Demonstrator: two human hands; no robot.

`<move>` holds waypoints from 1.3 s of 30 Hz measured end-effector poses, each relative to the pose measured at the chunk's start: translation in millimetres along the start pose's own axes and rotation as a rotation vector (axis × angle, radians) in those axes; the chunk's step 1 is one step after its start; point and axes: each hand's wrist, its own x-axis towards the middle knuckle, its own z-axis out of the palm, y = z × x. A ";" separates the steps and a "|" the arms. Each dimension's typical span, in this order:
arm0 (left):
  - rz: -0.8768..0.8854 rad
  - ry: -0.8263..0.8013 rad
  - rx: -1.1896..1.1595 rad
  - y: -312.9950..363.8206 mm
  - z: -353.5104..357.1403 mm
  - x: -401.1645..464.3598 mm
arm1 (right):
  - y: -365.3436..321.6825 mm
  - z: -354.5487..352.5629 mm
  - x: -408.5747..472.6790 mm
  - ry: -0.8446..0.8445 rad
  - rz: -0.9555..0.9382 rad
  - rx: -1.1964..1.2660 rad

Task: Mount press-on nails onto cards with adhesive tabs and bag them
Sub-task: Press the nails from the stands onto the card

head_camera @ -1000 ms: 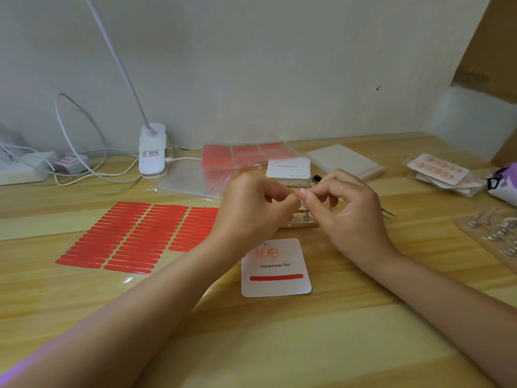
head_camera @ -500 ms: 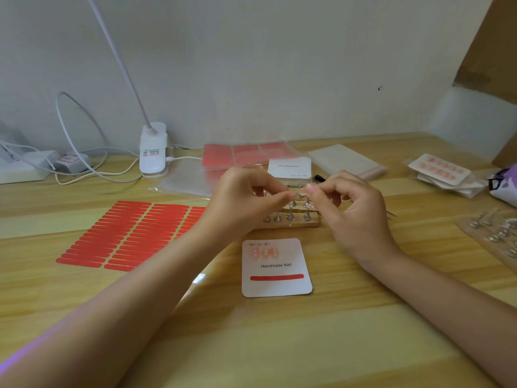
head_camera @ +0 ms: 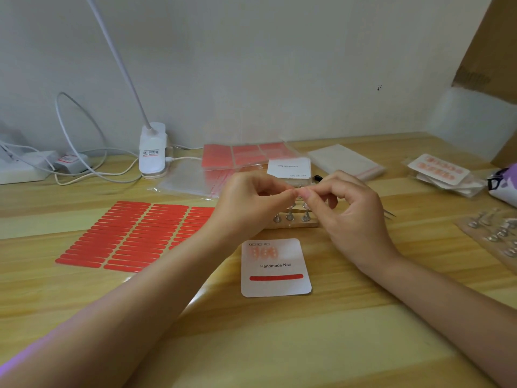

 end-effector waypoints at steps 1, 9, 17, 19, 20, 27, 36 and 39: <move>0.020 0.021 0.018 0.4 0.7 -0.4 | -0.3 -0.2 -0.1 0.002 -0.008 -0.007; 0.044 0.110 -0.039 4.4 3.9 -4.4 | -3.0 -1.5 0.1 0.033 -0.075 -0.058; -0.059 0.205 -0.195 8.1 5.6 -5.9 | -2.7 -1.1 -1.6 0.051 -0.133 -0.059; -0.080 0.210 -0.201 7.5 1.8 -3.6 | -1.7 -1.6 -1.9 0.049 -0.090 -0.033; -0.075 0.207 -0.192 7.1 0.0 -3.2 | -1.0 -1.9 -1.6 0.049 -0.054 -0.015; 0.065 0.052 0.036 8.2 -3.8 -2.7 | 2.0 -1.8 -0.1 0.054 0.062 0.046; 0.018 -0.021 0.001 5.6 -2.3 -3.9 | -1.2 -2.1 -0.4 0.030 -0.013 0.033; -0.008 -0.011 0.009 8.0 -2.5 -4.1 | -2.2 -1.9 -1.2 0.036 -0.072 -0.012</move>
